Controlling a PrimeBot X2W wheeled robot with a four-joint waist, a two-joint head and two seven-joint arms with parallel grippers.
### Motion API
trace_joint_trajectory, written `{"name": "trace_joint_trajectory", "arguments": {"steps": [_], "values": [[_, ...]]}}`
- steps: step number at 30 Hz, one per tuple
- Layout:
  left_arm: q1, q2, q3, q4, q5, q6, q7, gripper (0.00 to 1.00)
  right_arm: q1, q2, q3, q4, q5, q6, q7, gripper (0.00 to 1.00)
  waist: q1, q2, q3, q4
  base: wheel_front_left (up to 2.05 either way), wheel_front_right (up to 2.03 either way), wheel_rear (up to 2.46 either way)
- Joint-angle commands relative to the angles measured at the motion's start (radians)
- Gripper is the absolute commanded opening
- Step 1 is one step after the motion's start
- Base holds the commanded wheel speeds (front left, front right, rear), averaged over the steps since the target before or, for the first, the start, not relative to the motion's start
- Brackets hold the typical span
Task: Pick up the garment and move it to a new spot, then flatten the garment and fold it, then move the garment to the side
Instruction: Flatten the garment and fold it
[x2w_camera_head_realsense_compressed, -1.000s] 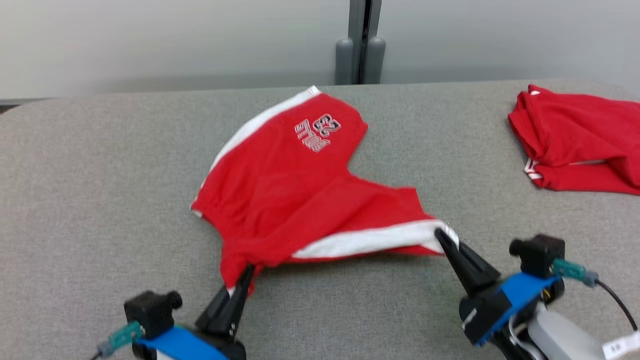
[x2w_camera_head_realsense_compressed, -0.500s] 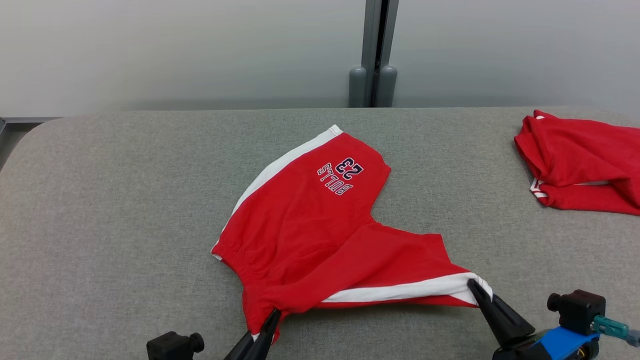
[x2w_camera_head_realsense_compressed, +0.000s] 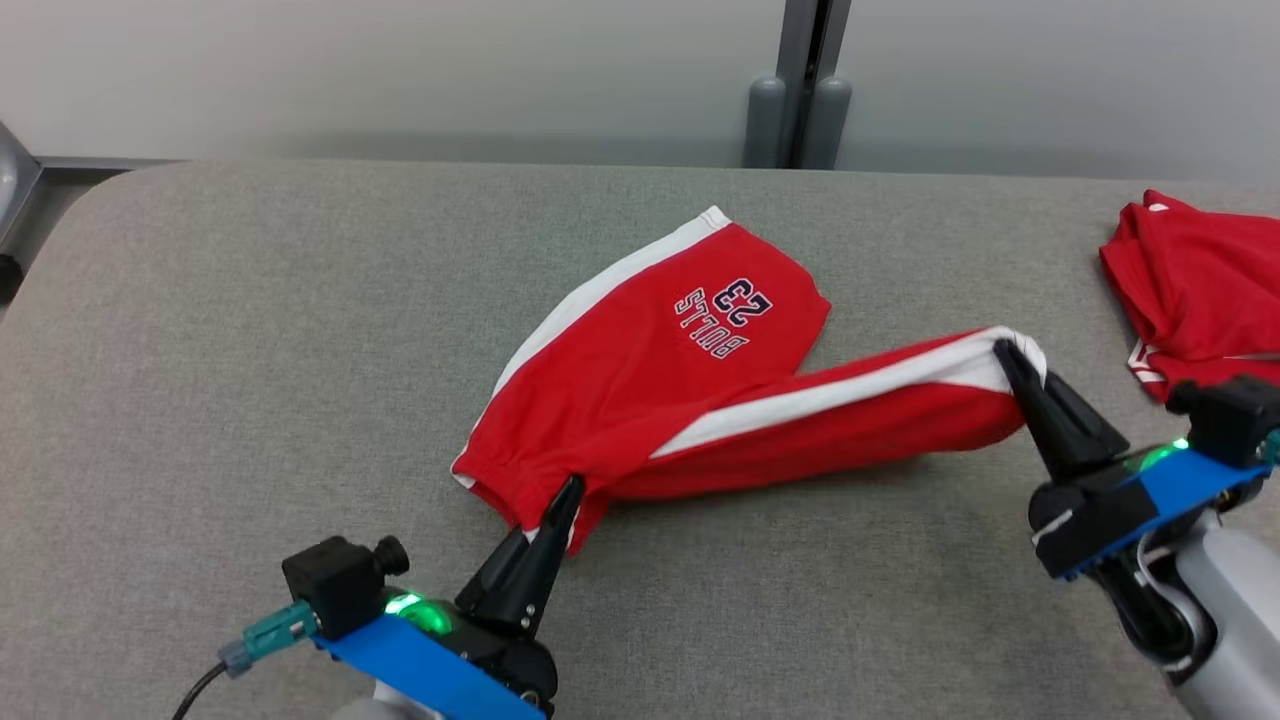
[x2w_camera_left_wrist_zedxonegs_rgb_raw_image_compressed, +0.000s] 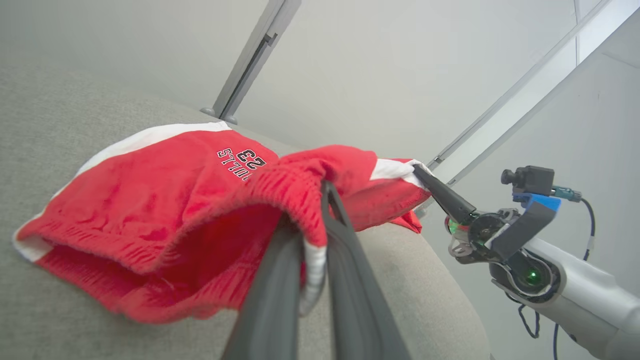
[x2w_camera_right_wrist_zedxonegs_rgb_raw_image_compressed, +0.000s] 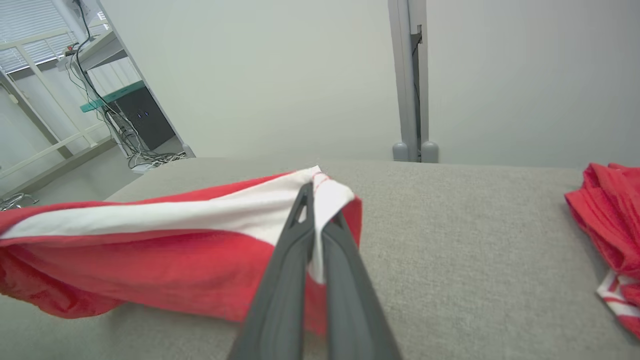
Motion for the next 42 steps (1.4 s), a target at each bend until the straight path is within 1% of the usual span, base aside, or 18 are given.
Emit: {"name": "trace_joint_trajectory", "arguments": {"steps": [1,6,7,12,14,16,19,20,26,31,32,33,34,40,42], "values": [[-0.035,-0.016,0.011,-0.007,-0.029,0.000,-0.004,0.00,-0.059,0.003,0.010,0.022,-0.002,0.000,0.002,0.00,-0.0001,-0.0001,0.032,0.024,0.00,0.00,0.00],[-0.112,-0.039,0.040,0.021,-0.097,-0.001,-0.004,0.00,-0.257,0.033,0.077,0.137,-0.016,0.000,0.030,0.00,-0.0001,-0.0001,0.099,0.056,0.00,0.00,0.00],[-0.126,-0.038,0.047,0.031,-0.096,-0.001,-0.004,0.00,-0.297,0.044,0.094,0.167,-0.019,0.000,0.035,0.00,-0.0001,-0.0001,0.112,0.063,0.00,0.00,0.00],[-0.181,-0.072,0.090,0.075,-0.106,-0.001,-0.004,0.00,-0.495,0.104,0.167,0.327,-0.027,0.000,0.063,0.00,-0.0001,-0.0001,0.180,0.103,0.00,0.00,0.00],[-0.205,-0.083,0.085,0.090,-0.106,-0.001,-0.004,0.00,-0.567,0.133,0.199,0.391,-0.028,0.000,0.070,0.00,-0.0001,-0.0001,0.206,0.119,0.00,0.00,0.00],[-0.233,-0.099,0.076,0.113,-0.107,-0.001,-0.004,0.00,-0.629,0.154,0.209,0.464,-0.011,0.000,0.069,0.00,-0.0001,-0.0001,0.230,0.140,0.00,0.00,0.00],[-0.278,-0.126,0.057,0.146,-0.107,-0.001,-0.004,0.00,-0.703,0.182,0.244,0.561,-0.019,0.000,0.071,0.00,-0.0001,-0.0001,0.263,0.171,0.00,0.00,0.00],[-0.278,-0.126,0.057,0.146,-0.107,-0.001,-0.004,0.00,-0.703,0.182,0.244,0.561,-0.019,0.000,0.071,0.00,-0.0001,-0.0001,0.263,0.171,0.00,0.00,0.00],[-0.343,-0.153,0.025,0.208,-0.092,-0.001,-0.004,0.00,-0.811,0.212,0.310,0.721,-0.042,0.000,0.071,0.00,-0.0001,-0.0001,0.313,0.199,0.00,0.00,0.00],[-0.371,-0.161,0.030,0.261,-0.033,-0.001,-0.004,0.00,-0.856,0.233,0.355,0.779,-0.053,0.000,0.051,0.00,-0.0001,-0.0001,0.332,0.202,0.00,0.00,0.00],[-0.375,-0.162,0.031,0.267,-0.017,-0.001,-0.004,0.29,-0.863,0.234,0.360,0.791,-0.049,0.000,0.047,0.41,-0.0001,-0.0001,0.333,0.200,0.00,0.00,0.00],[-0.373,-0.169,0.042,0.273,-0.007,-0.001,-0.004,0.50,-0.869,0.236,0.363,0.799,-0.044,0.000,0.043,0.96,-0.0001,-0.0001,0.334,0.199,0.00,0.00,0.00],[-0.367,-0.174,0.051,0.280,0.001,-0.001,-0.004,1.00,-0.873,0.238,0.369,0.807,-0.042,0.000,0.041,1.00,-0.0001,-0.0001,0.332,0.198,0.00,0.00,0.00],[-0.325,-0.179,0.099,0.314,0.114,-0.001,-0.004,1.00,-0.848,0.236,0.396,0.843,-0.027,0.000,0.023,1.00,-0.0001,-0.0001,0.302,0.197,0.00,0.00,0.00],[-0.297,-0.196,0.117,0.312,0.133,-0.001,-0.004,1.00,-0.828,0.236,0.404,0.849,-0.018,0.000,0.019,1.00,-0.0001,-0.0001,0.290,0.197,0.00,0.00,0.00]]}}
